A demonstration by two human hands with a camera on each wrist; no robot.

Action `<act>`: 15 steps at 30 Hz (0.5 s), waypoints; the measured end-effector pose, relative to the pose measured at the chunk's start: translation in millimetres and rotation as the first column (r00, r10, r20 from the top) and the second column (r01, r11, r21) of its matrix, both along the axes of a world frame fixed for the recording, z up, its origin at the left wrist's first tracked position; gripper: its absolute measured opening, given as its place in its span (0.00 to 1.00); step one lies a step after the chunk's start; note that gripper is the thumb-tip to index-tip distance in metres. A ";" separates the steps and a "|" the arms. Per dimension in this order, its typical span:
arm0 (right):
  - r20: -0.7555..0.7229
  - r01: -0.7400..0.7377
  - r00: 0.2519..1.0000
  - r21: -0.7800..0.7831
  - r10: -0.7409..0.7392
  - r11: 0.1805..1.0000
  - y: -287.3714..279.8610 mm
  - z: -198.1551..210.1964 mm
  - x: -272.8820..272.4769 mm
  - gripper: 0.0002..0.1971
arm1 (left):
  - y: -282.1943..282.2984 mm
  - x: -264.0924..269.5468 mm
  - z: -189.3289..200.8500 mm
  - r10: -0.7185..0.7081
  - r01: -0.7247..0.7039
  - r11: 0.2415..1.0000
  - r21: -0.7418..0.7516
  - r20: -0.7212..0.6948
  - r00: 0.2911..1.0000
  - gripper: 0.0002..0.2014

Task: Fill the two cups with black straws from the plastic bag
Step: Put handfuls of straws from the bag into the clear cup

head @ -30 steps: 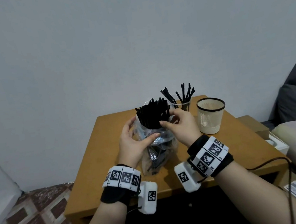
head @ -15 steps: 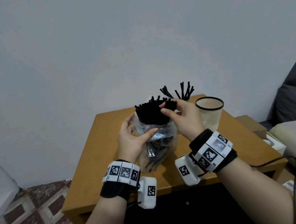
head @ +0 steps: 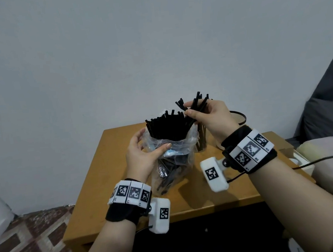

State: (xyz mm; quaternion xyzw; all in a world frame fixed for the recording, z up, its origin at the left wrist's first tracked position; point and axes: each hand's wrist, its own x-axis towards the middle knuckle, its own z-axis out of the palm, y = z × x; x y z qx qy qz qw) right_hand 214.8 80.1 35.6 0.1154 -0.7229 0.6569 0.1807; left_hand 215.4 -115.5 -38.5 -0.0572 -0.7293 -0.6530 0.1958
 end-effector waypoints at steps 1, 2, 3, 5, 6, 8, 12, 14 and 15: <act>-0.002 0.009 1.000 0.039 -0.009 0.999 1.1 0.7 0.1 0.06 | 0.3 -0.7 0.1 0.000 0.000 1.000 0.000 0.000 1.000 0.40; -0.007 0.019 1.000 0.069 -0.018 0.997 1.5 1.6 -0.1 0.05 | 0.3 -1.2 0.2 0.000 0.000 1.000 0.000 0.001 1.000 0.39; -0.014 0.027 1.000 0.092 -0.026 0.995 1.8 2.3 -0.8 0.04 | 0.5 -1.5 0.6 0.000 0.000 1.000 -0.002 0.002 1.000 0.39; -0.026 0.047 0.999 0.128 -0.044 0.991 2.2 3.2 -2.4 0.05 | 0.4 -1.4 1.3 0.005 -0.005 1.000 -0.008 0.008 1.000 0.40; -0.020 0.055 0.998 0.133 -0.053 0.990 2.6 3.5 -3.6 0.05 | 0.6 -1.6 1.7 0.008 -0.008 1.000 -0.011 0.011 1.000 0.41; 0.009 0.056 0.998 0.113 -0.057 0.992 3.6 4.8 -4.5 0.05 | 0.5 -1.6 2.8 0.011 -0.011 1.000 -0.018 0.013 1.000 0.42; 0.011 0.085 0.996 0.116 -0.087 0.990 6.8 10.2 -3.3 0.02 | 0.7 -2.0 3.9 0.013 -0.013 1.000 -0.024 0.015 1.000 0.42; 0.001 0.082 0.997 0.127 -0.083 0.989 8.7 15.3 -1.5 0.02 | 0.3 -1.9 3.8 0.024 -0.023 0.999 -0.035 0.015 1.000 0.43; 0.000 0.077 0.997 0.127 -0.078 0.989 10.0 18.6 -0.5 0.02 | -0.1 -1.9 3.7 0.028 -0.027 0.999 -0.040 0.015 1.000 0.43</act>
